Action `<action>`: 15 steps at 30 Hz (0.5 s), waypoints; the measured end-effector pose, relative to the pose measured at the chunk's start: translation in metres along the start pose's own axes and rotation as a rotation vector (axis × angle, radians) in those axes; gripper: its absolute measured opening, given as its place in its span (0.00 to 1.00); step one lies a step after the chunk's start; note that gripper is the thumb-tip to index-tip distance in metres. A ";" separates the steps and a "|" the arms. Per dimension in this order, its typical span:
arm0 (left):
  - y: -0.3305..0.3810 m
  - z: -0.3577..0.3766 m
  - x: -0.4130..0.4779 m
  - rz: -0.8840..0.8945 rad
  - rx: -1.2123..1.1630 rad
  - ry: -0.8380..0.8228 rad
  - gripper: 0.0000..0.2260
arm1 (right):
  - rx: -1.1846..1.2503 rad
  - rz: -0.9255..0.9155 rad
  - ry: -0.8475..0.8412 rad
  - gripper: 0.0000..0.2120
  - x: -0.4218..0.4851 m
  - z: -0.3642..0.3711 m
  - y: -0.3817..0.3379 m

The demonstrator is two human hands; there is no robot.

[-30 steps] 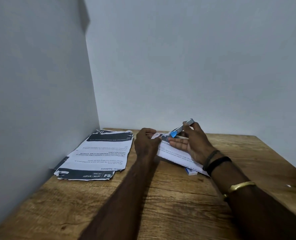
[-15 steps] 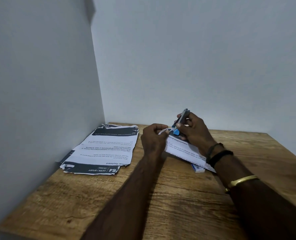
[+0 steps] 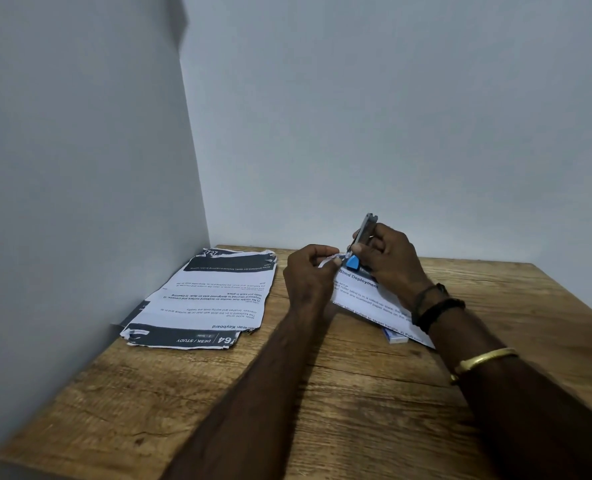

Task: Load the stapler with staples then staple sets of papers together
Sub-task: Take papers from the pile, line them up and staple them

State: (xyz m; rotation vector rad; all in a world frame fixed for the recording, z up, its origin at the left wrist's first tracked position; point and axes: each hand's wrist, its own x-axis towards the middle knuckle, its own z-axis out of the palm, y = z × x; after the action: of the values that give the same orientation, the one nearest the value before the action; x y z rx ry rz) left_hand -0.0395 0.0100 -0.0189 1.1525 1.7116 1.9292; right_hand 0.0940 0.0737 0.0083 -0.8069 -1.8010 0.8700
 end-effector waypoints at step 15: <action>0.003 0.002 -0.002 0.001 0.004 -0.016 0.05 | -0.130 -0.023 0.095 0.07 -0.005 0.003 -0.008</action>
State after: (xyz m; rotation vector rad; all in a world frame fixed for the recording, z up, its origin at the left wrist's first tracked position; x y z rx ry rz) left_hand -0.0361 0.0089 -0.0167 1.1674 1.7079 1.9123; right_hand 0.0914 0.0652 0.0117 -0.8943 -1.7930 0.6934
